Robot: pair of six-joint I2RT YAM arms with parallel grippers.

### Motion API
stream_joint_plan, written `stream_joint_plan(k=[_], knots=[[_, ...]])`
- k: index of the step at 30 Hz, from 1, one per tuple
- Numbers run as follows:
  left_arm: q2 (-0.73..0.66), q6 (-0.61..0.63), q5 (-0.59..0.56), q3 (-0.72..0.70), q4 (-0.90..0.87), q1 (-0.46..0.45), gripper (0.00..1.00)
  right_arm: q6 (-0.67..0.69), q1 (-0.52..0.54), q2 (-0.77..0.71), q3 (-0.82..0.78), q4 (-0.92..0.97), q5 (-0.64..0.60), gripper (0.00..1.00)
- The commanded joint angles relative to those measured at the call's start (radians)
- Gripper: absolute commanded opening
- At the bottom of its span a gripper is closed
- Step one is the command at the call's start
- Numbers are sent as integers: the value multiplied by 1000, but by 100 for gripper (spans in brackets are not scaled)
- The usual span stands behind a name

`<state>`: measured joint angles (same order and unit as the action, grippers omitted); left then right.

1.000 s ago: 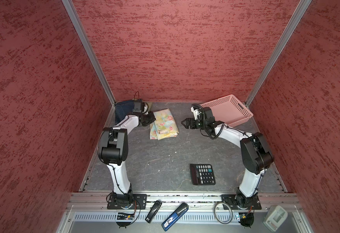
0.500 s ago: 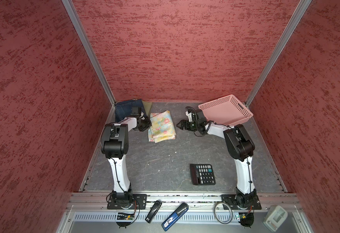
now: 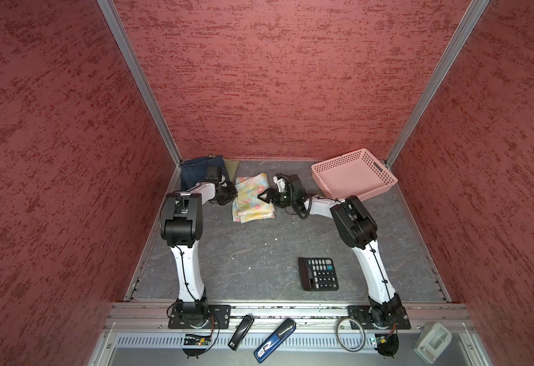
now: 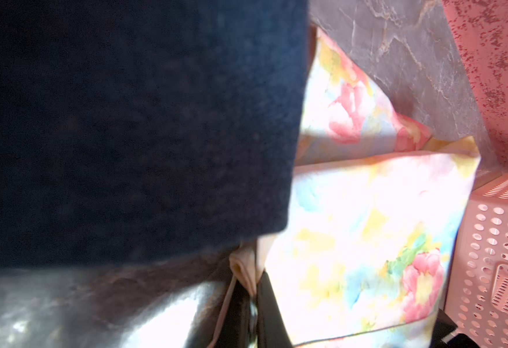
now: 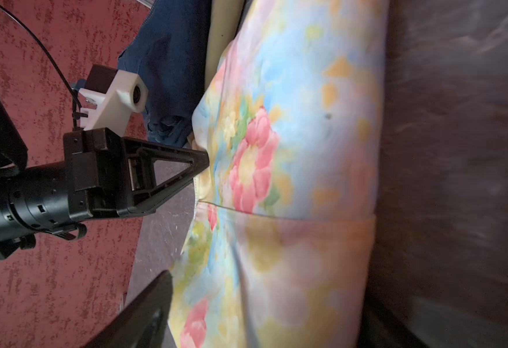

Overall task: Fold and stack skirts
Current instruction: Pick up the skirt from the top-center of the table.

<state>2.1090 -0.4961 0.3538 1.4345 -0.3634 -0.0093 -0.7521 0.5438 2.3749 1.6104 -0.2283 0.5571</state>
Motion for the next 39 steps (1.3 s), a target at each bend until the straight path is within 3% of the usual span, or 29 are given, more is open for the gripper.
stream_joint_plan(k=[1, 6, 7, 10, 12, 13, 20, 25, 29, 33, 39], knots=[[29, 18, -31, 9, -31, 11, 7, -78, 2, 56, 31, -43, -8, 72], [9, 12, -22, -2, -25, 10, 6, -89, 2, 4, -17, -107, -24, 6], [-6, 8, -15, -15, -15, 9, 7, -89, 2, -22, -50, -125, -25, 0], [-69, -7, 3, -48, 0, 9, 17, -62, 2, -96, -146, -147, -13, 0], [-143, -16, 2, -79, 6, 4, 47, -18, 2, -155, -221, -149, 3, 0], [-178, -19, -1, -94, 4, 2, 54, 6, 2, -180, -251, -139, 10, 0], [-370, 37, -47, -87, -161, -21, 77, 344, 3, -300, -348, 123, 115, 0], [-387, 179, -7, -28, -261, -63, 82, 575, 4, -371, -391, 296, 156, 0], [-391, 255, 51, -44, -253, -96, 82, 689, 2, -396, -375, 429, 65, 0], [-393, 254, 18, -52, -254, -141, 83, 663, -10, -401, -377, 425, -68, 0], [-353, 186, -5, -8, -276, -177, 85, 600, -9, -509, -522, 189, -185, 0]])
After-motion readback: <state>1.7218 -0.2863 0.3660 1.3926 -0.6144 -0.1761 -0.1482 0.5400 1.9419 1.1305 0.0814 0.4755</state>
